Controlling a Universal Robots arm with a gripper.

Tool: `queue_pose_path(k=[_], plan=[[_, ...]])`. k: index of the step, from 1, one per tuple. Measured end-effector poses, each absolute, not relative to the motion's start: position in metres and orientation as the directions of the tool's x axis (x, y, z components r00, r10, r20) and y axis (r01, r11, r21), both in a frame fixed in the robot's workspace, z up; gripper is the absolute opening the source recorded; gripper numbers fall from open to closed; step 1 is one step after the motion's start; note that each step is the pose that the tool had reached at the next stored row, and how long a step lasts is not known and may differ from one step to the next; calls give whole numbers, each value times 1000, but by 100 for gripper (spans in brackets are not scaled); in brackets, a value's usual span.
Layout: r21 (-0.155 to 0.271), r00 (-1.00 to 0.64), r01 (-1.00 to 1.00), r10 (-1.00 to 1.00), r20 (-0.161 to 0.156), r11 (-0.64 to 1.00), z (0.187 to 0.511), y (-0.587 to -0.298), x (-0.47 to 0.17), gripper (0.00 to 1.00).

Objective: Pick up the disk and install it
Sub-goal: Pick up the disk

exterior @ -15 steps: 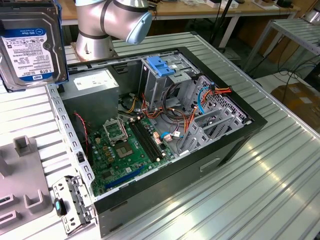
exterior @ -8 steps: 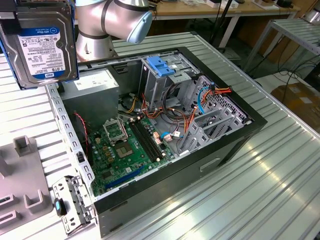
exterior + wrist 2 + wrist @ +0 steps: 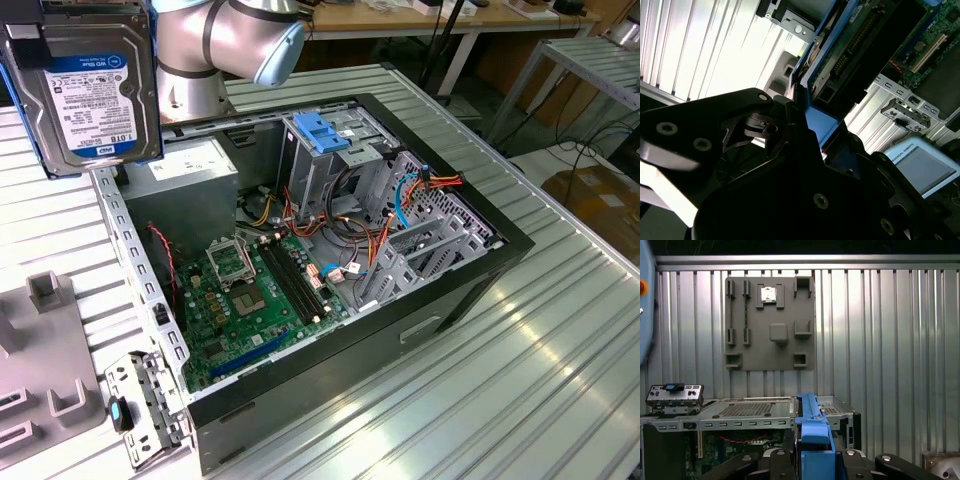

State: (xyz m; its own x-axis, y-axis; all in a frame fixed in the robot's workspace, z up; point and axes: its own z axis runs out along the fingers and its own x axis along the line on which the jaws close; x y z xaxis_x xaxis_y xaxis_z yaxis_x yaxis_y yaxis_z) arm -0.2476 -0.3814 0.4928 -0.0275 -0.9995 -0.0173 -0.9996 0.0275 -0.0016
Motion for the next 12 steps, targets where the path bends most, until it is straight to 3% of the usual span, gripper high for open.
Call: queue_pose_path(k=[12], plan=[[-2, -28, -1000, -999, -17, 28, 493, -383, -243, 37]])
